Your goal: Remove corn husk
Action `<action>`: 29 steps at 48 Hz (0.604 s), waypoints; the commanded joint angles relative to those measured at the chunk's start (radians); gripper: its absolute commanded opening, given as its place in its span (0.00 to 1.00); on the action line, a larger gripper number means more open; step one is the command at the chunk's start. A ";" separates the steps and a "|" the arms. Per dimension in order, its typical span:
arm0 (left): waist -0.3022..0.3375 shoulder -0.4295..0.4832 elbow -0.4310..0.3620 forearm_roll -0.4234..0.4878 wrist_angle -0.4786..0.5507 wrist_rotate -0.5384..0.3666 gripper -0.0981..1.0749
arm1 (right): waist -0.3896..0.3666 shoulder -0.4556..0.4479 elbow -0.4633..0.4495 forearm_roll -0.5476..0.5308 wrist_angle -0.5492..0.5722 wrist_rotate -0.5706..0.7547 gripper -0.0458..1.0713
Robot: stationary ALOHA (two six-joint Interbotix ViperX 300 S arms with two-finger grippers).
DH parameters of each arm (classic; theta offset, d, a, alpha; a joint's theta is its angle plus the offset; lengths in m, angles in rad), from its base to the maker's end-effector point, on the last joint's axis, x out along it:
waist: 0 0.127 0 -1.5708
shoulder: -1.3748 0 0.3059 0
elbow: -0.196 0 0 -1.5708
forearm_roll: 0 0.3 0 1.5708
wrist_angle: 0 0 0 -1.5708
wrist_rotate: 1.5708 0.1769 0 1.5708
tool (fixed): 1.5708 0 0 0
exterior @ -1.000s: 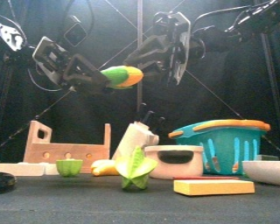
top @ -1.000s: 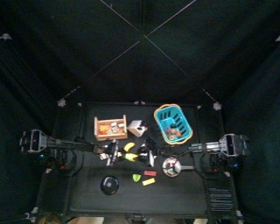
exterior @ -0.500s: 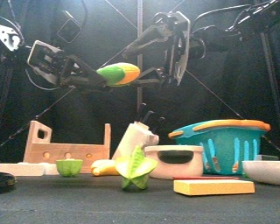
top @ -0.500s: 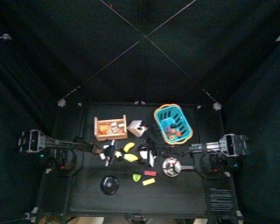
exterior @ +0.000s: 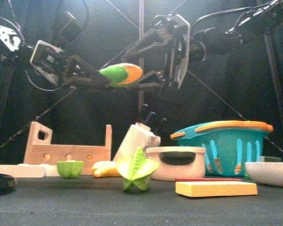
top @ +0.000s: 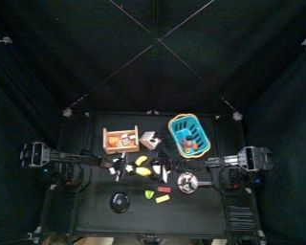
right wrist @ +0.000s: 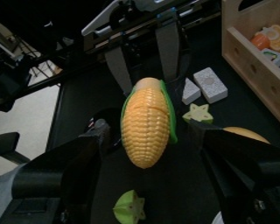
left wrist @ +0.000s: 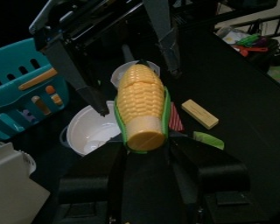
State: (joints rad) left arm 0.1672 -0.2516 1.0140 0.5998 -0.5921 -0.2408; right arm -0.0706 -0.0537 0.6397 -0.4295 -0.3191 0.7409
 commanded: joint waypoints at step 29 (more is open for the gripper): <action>-0.002 -0.009 -0.017 -0.003 -0.035 0.002 0.61 | -0.003 -0.015 -0.037 0.006 0.020 0.000 0.75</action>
State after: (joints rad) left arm 0.1672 -0.2516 1.0140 0.5998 -0.6151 -0.2378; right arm -0.0721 -0.0537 0.6305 -0.4249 -0.2961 0.7409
